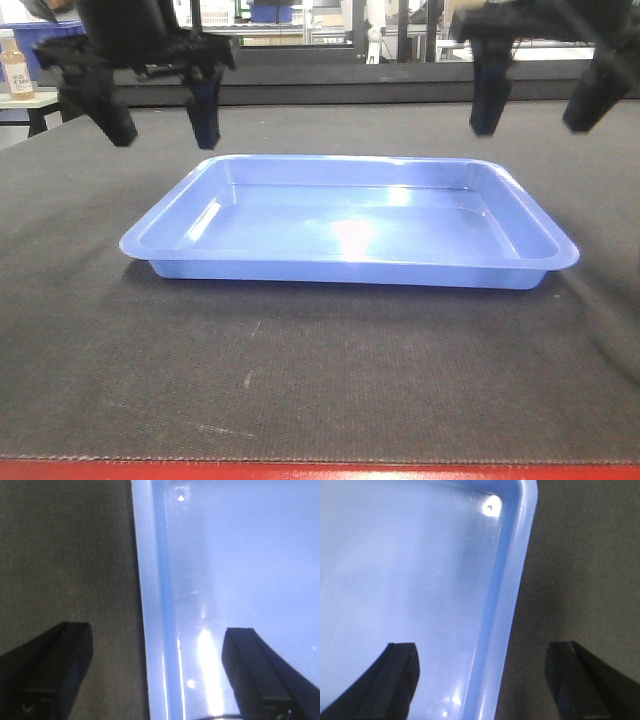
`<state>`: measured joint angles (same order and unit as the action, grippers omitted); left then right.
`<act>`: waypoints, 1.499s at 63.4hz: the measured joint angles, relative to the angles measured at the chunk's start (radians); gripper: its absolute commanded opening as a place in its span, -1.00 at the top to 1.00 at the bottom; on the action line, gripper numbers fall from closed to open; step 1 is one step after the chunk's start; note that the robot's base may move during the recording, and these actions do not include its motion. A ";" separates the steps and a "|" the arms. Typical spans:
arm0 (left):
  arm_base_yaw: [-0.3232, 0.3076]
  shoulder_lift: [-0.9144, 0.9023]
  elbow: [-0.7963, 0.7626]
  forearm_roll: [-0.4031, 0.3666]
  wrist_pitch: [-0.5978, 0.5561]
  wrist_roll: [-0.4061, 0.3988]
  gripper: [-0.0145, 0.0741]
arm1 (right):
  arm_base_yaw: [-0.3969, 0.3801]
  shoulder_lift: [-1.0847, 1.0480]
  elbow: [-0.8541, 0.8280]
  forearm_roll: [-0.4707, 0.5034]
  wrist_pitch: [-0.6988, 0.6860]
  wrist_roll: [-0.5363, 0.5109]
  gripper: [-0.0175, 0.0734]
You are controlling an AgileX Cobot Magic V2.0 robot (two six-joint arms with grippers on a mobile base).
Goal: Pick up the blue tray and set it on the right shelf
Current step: 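Lower both grippers onto the tray rims and close on them, then lift the tray off the table with both grippers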
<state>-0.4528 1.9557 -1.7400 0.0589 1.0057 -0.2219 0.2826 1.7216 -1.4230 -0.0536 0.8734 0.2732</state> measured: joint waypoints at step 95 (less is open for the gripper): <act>0.008 0.093 -0.022 -0.082 0.047 -0.055 0.78 | -0.023 0.079 -0.012 -0.019 0.008 0.095 0.49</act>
<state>-0.4451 2.0490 -1.7624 -0.0236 1.0527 -0.2772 0.2594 1.8006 -1.4353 -0.0724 0.8811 0.3683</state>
